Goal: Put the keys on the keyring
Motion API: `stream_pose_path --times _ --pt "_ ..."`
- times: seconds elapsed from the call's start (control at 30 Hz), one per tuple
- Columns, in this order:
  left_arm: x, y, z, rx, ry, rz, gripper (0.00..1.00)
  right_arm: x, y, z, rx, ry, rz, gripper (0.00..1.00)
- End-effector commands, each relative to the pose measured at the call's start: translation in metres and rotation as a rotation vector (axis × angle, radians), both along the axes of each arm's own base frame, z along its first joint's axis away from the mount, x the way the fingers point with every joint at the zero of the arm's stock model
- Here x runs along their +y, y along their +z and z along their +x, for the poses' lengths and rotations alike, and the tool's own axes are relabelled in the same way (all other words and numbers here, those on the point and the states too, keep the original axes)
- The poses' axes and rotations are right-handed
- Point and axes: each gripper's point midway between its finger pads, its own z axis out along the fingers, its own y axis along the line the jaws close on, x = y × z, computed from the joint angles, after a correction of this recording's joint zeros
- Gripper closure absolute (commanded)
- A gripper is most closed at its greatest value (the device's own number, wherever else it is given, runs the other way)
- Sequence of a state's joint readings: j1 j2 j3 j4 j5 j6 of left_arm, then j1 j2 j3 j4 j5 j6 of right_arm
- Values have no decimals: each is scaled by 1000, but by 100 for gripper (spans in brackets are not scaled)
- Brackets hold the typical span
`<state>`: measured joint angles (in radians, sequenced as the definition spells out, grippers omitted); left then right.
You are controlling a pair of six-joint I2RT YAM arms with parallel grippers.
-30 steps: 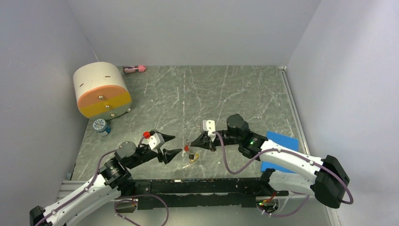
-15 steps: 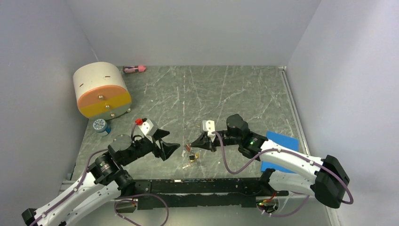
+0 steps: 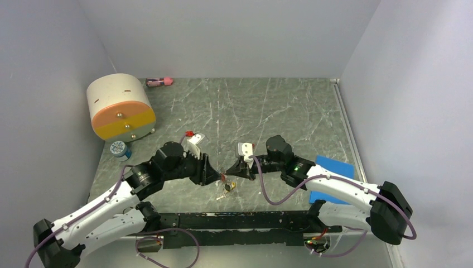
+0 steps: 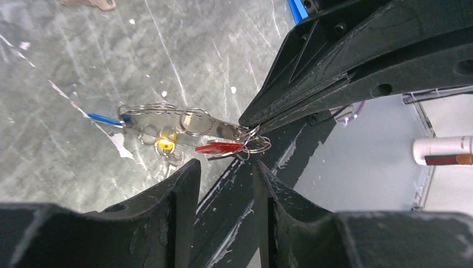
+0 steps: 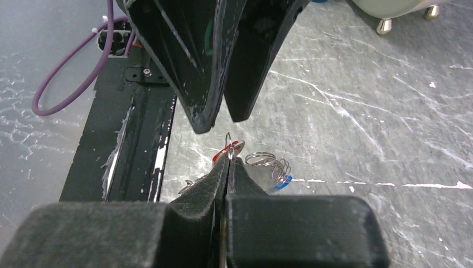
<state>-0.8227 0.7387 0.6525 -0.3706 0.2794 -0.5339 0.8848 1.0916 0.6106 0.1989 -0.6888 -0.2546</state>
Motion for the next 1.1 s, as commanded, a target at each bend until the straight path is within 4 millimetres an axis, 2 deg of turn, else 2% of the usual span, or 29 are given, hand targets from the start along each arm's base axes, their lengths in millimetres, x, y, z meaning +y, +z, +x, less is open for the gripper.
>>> stream_pose_path --times 0.0,0.23,0.33,0.57,0.77,1.07 --pt "-17 23 -7 30 -71 -77 56 7 23 4 -41 10 55 100" --pt "-11 17 4 -32 -31 -36 52 7 21 3 -33 18 47 100" --pt "-9 23 7 -78 -27 -46 51 8 21 3 -30 20 47 100" --pt "-16 35 3 -129 -94 -79 54 10 21 3 -19 24 41 100" --pt "-19 34 3 -137 -113 -76 59 11 21 2 -9 29 38 100" --pt "-16 29 6 -144 -99 -57 79 11 22 2 -9 31 37 100"
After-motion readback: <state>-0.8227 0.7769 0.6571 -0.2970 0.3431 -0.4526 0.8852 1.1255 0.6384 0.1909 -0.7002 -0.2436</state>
